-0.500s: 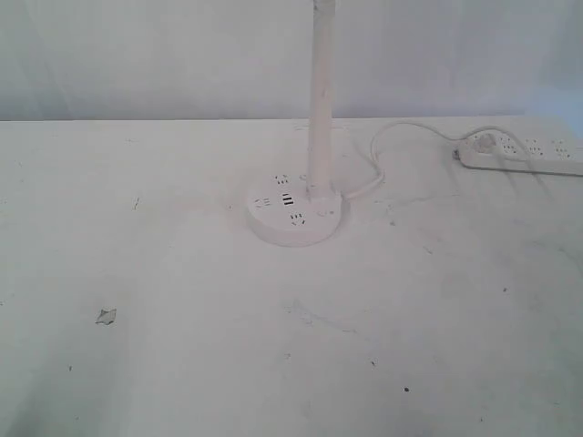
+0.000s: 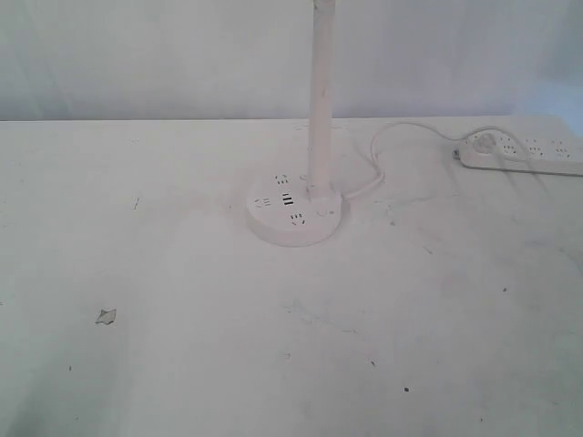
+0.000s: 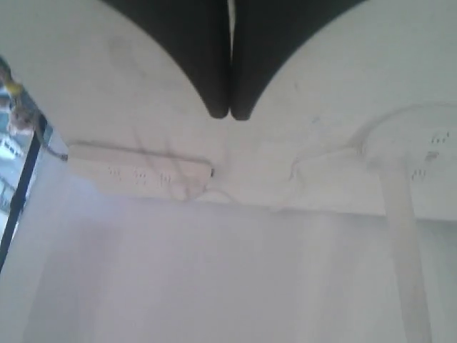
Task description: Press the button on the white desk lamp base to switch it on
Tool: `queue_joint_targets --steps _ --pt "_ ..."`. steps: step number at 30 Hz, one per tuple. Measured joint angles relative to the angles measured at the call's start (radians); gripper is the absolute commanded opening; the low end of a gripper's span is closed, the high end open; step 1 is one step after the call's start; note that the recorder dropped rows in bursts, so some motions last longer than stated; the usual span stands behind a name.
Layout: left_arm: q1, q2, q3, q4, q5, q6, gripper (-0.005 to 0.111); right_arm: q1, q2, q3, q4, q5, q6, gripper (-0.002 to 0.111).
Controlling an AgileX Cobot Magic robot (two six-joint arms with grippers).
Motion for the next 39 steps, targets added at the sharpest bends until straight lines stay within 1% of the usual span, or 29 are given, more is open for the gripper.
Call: queue_joint_targets --steps 3,11,16,21,23,28,32,39 --pt "0.0 0.0 0.0 0.0 0.0 0.0 0.0 0.0 0.0 0.0 -0.002 -0.195 0.0 0.0" --pt "0.0 0.0 0.0 0.0 0.0 0.0 0.0 0.0 0.0 0.0 -0.002 -0.464 0.011 0.0" --pt "0.0 0.0 0.0 0.0 0.0 0.0 0.0 0.0 0.0 0.0 0.005 -0.638 0.082 0.0" --pt "0.0 0.0 0.0 0.0 0.0 0.0 0.0 0.0 0.0 0.0 0.032 -0.731 0.141 0.0" --pt "0.0 0.0 0.0 0.0 0.0 0.0 0.0 0.0 0.0 0.0 0.085 -0.735 0.143 0.0" --pt "0.0 0.0 0.0 0.0 0.0 0.0 0.0 0.0 0.009 -0.027 0.293 -0.786 0.134 0.0" --pt "0.0 0.0 0.0 0.0 0.0 0.0 0.0 0.0 0.11 -0.102 0.396 -0.85 0.128 0.0" --pt "0.0 0.0 0.0 0.0 0.0 0.0 0.0 0.0 0.361 -0.281 0.421 -0.944 0.13 0.0"
